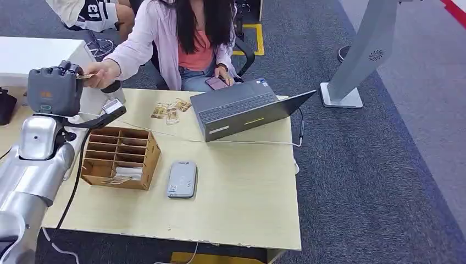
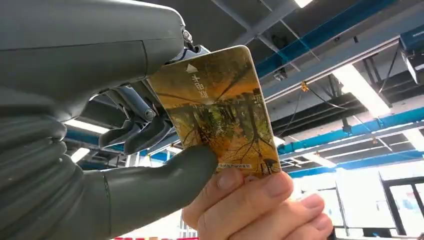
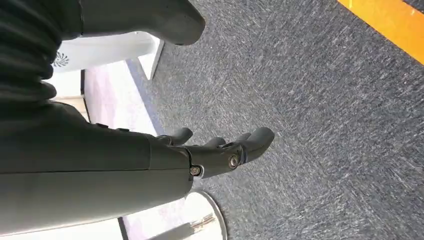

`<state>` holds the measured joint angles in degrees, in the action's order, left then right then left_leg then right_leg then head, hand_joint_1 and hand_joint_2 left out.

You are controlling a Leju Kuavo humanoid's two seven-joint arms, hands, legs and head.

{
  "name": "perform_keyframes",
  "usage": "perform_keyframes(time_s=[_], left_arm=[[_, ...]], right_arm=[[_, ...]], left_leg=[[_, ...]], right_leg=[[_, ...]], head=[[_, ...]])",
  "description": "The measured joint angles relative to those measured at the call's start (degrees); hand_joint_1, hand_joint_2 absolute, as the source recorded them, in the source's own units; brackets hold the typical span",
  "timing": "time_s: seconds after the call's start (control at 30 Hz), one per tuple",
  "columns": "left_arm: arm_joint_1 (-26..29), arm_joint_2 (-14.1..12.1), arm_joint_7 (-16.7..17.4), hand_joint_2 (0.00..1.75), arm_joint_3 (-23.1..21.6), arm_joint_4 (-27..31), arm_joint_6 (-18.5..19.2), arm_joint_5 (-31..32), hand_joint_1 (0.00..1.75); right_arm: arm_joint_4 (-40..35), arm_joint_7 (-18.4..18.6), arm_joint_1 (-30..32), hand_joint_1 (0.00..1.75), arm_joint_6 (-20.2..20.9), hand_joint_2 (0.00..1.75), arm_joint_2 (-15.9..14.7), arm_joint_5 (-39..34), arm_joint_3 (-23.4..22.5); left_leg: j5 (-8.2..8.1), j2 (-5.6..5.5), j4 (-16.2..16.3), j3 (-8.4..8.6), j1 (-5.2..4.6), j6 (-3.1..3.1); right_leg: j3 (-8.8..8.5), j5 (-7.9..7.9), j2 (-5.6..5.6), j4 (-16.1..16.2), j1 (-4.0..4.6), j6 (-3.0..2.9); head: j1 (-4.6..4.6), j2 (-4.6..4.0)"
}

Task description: Pass the card to the sensor for recognition and then transmit it.

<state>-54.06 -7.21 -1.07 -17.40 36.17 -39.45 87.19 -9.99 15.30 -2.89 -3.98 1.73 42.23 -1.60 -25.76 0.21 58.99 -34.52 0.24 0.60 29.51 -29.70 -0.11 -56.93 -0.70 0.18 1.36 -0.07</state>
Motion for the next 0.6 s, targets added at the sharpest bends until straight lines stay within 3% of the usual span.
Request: perform_keyframes(time_s=[0.53, 0.57, 0.6], left_arm=[[0.5, 0.0, 0.0, 1.75, 0.0, 0.0, 0.0, 0.0, 1.75], [0.7, 0.0, 0.0, 1.75, 0.0, 0.0, -0.1, -0.1, 0.3], [0.9, 0.0, -0.1, 1.75, 0.0, 0.0, 0.0, -0.2, 0.0]], right_arm=[[0.0, 0.0, 0.0, 0.0, 0.0, 1.75, 0.0, 0.1, -0.2], [0.0, 0.0, 0.0, 0.0, 0.0, 1.75, 0.0, 0.2, -0.3], [0.0, 0.0, 0.0, 0.0, 0.0, 1.75, 0.0, 0.2, -0.4]], left_leg=[[-0.01, 0.08, 0.0, -0.22, 0.0, 0.0], [-0.01, 0.08, 0.0, -0.23, 0.0, 0.0], [-0.01, 0.08, 0.0, -0.25, 0.0, 0.0]], right_leg=[[0.23, 0.0, 0.07, 0.0, 0.0, 0.0], [0.25, 0.0, 0.07, 0.0, 0.0, 0.0], [0.26, 0.0, 0.07, 0.0, 0.0, 0.0]], head=[[0.02, 0.0], [0.0, 0.0], [0.0, 0.0]])
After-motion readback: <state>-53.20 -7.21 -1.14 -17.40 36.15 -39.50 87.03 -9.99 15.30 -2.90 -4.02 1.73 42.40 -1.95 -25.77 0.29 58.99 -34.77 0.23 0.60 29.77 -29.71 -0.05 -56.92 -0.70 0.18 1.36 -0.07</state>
